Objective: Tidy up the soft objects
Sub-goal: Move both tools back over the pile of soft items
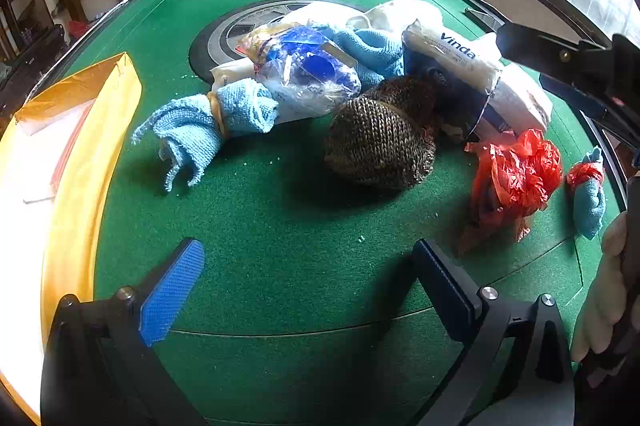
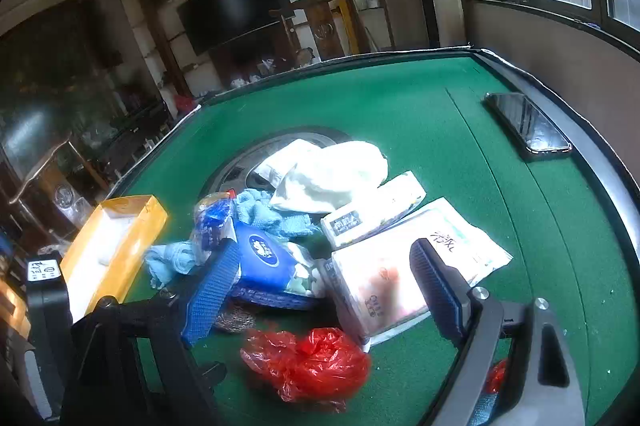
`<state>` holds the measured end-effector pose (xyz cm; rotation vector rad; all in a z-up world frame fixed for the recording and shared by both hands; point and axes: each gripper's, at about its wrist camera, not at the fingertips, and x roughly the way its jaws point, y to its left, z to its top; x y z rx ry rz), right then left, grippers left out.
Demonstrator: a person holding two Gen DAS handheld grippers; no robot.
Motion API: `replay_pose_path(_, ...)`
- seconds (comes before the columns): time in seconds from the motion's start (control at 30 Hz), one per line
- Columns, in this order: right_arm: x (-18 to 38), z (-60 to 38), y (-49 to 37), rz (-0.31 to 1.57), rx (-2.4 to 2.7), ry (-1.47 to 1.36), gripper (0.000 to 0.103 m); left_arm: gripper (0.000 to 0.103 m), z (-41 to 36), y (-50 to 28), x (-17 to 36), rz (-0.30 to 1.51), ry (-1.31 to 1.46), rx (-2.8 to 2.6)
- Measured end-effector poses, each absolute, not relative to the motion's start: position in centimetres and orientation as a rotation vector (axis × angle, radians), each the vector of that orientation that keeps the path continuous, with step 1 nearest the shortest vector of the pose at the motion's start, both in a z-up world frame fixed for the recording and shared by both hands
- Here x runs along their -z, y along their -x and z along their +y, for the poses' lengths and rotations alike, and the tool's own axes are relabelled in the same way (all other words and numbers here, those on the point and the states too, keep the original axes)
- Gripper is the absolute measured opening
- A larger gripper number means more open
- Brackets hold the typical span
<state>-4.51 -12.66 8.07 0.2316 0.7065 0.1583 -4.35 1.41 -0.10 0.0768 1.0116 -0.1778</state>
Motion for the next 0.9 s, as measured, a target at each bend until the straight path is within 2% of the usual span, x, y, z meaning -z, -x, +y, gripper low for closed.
replay_pose_path(0.5,-9.3,-9.7,4.2,0.722,-0.218,-0.133,0.083,0.103,1.4,4.3,0.1,1.012,-0.075,0.177)
replay_pose_path(0.7,-9.5,-6.3,2.5,0.770,-0.218,-0.001,0.078,0.103,1.4,4.0,0.2,1.014,-0.073,0.169)
replay_pose_path(0.8,-8.2,-5.8,2.0,0.790,-0.211,0.028,0.064,0.103,1.4,4.1,0.1,1.014,-0.072,0.169)
replay_pose_path(0.83,-7.6,-5.7,2.0,0.799,-0.207,0.035,0.050,0.103,1.4,4.1,0.1,1.014,-0.073,0.168)
replay_pose_path(0.87,-7.0,-5.8,1.9,0.810,-0.203,0.035,0.041,0.103,1.4,4.1,0.1,1.014,-0.072,0.168)
replay_pose_path(0.9,-6.5,-6.1,1.8,0.822,-0.205,0.021,0.037,0.103,1.4,4.0,0.1,1.014,-0.072,0.167)
